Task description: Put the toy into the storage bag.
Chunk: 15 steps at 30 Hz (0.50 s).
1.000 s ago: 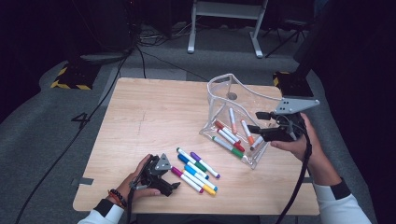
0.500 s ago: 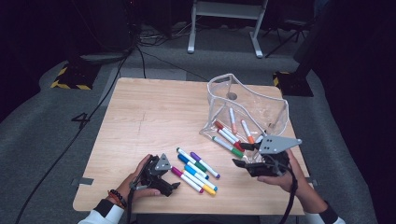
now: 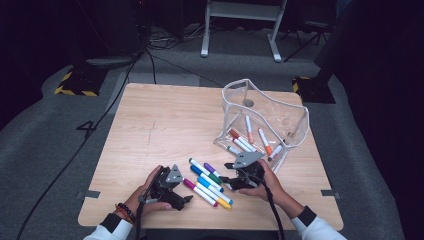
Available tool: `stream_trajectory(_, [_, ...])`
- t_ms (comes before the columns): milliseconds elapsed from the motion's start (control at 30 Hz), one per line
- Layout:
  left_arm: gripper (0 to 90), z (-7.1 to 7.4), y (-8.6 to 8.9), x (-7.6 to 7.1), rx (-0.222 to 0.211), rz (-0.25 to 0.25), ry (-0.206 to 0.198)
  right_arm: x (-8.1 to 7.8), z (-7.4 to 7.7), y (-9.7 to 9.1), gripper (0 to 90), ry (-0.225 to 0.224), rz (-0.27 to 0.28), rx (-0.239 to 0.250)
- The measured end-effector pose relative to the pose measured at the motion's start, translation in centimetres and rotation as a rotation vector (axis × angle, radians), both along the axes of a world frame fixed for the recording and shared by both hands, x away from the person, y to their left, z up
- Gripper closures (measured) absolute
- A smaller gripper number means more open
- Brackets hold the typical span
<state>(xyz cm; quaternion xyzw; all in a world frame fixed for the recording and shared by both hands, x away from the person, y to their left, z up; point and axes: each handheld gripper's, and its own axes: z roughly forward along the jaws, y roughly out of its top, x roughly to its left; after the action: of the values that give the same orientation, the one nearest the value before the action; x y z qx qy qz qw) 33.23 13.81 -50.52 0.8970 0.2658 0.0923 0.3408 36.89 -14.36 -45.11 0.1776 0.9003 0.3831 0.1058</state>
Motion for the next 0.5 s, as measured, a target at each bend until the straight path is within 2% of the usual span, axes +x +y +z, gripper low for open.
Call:
stream_trajectory(67, [0.5,0.0,0.0,0.0,-0.001,0.001,0.000,0.9,-0.7,0.8,50.6,0.028,-0.001,0.008])
stream_trajectory(167, [0.5,0.0,0.0,0.0,-0.001,0.001,0.001,1.7,-1.6,1.7,53.6,0.020,0.006,-0.016])
stream_trajectory(233, [0.5,0.0,0.0,0.0,0.000,0.000,0.001,2.2,-2.1,2.1,54.9,0.042,-0.005,-0.005])
stream_trajectory(300, [0.5,0.0,0.0,-0.1,0.000,0.000,0.001,2.5,-2.6,2.3,57.3,0.042,-0.024,-0.021])
stream_trajectory(433, [0.5,0.0,0.0,-0.1,-0.001,0.000,0.001,3.1,-3.3,2.1,59.8,0.069,-0.054,-0.035])
stream_trajectory(500, [0.5,0.0,0.0,-0.1,0.000,0.000,0.000,3.2,-3.8,2.1,59.4,0.054,-0.060,-0.065])
